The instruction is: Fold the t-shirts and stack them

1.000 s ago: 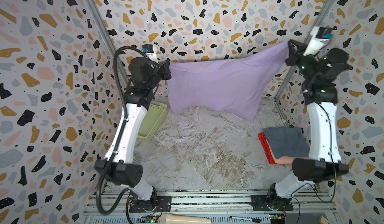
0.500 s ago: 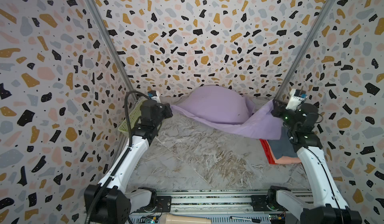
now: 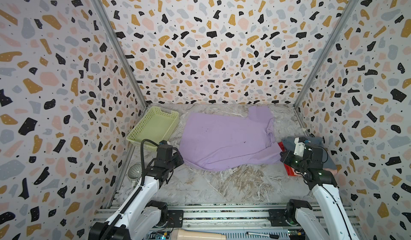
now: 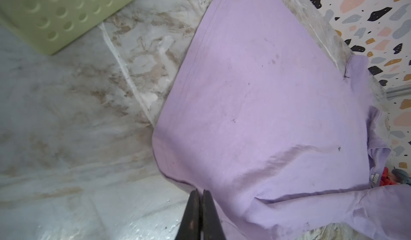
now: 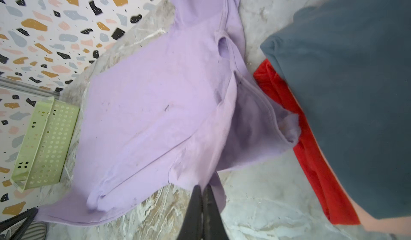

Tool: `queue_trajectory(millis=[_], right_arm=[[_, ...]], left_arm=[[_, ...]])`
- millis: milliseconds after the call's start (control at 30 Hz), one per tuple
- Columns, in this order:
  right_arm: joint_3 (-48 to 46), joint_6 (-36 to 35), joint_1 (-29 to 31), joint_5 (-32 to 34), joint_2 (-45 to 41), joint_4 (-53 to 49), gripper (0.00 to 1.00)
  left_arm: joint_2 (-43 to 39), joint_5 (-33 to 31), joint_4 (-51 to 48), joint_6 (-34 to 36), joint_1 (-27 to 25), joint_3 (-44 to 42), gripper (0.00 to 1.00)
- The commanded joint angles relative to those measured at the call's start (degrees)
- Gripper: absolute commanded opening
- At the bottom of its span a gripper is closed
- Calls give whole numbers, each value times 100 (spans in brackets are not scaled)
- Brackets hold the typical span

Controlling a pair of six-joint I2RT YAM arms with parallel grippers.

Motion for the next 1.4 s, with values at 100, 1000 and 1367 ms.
queue_trajectory(millis=[100,1000,1367], right_arm=[[278,95,143,-127,-422,-579,0],[1900,32,395,-301,-306,-805,56],[375,41,1471,448,1495,2499,52]], left_arm=[[-166,-161,-302,85,9,75,0],[-569,-564,-909,272,9,1101,27],[851,5,370,711,-541,1428,53]])
